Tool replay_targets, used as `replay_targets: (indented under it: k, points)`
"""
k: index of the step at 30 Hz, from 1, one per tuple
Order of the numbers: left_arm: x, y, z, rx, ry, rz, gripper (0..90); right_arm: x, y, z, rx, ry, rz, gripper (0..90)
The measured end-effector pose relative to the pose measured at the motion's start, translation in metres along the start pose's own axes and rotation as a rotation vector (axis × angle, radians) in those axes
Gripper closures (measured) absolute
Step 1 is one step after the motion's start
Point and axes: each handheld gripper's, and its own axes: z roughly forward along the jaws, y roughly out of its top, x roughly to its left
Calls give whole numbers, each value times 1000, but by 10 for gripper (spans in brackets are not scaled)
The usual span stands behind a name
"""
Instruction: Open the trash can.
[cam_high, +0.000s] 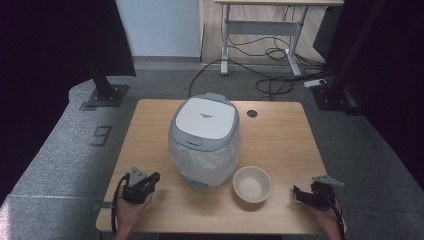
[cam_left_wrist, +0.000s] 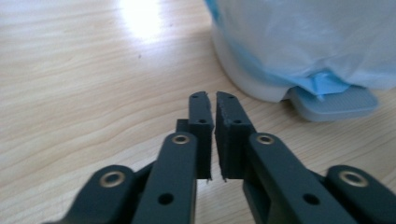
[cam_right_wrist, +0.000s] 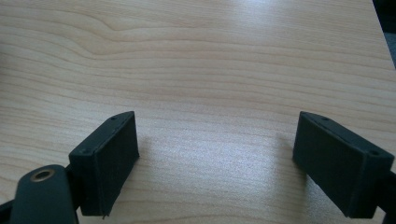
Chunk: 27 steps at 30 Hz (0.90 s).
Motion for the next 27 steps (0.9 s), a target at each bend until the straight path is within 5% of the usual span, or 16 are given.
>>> replay_targets:
  k: [12, 27]
  points:
    - [-19, 8, 4, 7, -90, 52, 900, 0, 0, 0, 0, -1, 0, 134]
    - [-34, 12, 20, 44, -211, 54, 900, 0, 1, 1, -1, -11, 8, 134]
